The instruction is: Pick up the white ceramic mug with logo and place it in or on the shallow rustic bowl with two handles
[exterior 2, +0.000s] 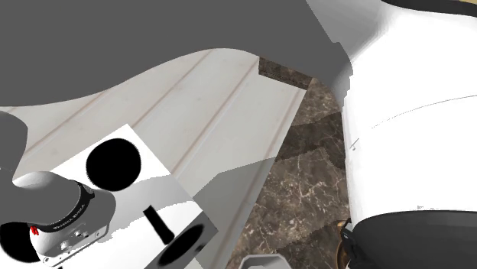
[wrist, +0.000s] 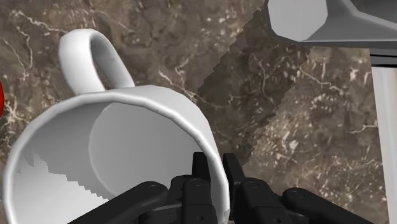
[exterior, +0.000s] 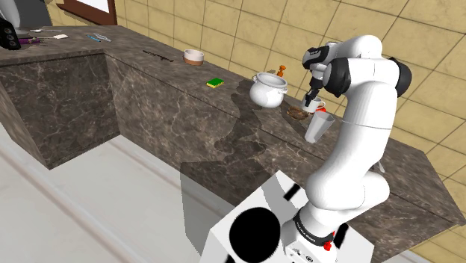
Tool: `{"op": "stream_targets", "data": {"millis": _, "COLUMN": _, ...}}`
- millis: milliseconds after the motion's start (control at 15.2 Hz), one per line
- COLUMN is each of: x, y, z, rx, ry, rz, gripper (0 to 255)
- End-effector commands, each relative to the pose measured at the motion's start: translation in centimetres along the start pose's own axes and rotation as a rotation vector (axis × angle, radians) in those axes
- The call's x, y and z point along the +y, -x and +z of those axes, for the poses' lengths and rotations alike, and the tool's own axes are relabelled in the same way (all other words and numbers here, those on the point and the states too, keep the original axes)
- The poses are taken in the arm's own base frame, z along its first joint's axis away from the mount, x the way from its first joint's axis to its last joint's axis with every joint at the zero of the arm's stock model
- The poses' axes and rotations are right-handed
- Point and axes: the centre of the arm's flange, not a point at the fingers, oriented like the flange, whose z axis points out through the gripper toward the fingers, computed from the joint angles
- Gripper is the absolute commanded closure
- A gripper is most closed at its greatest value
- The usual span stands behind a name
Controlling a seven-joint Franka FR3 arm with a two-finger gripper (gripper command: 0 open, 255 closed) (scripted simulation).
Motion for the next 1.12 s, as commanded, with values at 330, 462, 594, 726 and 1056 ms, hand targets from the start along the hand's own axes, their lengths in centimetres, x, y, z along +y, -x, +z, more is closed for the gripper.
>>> {"op": "stream_targets", "data": {"millis": 330, "x": 0.0, "y": 0.0, "z": 0.0, "rx": 0.0, "ry": 0.0, "rz": 0.0, "gripper": 0}}
{"op": "stream_targets", "data": {"millis": 462, "x": 0.0, "y": 0.0, "z": 0.0, "rx": 0.0, "ry": 0.0, "rz": 0.0, "gripper": 0}}
{"op": "stream_targets", "data": {"millis": 594, "x": 0.0, "y": 0.0, "z": -2.6, "rx": 0.0, "ry": 0.0, "rz": 0.0, "gripper": 0}}
{"op": "stream_targets", "data": {"millis": 726, "x": 0.0, "y": 0.0, "z": -5.0, "rx": 0.0, "ry": 0.0, "rz": 0.0, "gripper": 0}}
{"op": "stream_targets", "data": {"millis": 1056, "x": 0.0, "y": 0.0, "z": -5.0, "rx": 0.0, "ry": 0.0, "rz": 0.0, "gripper": 0}}
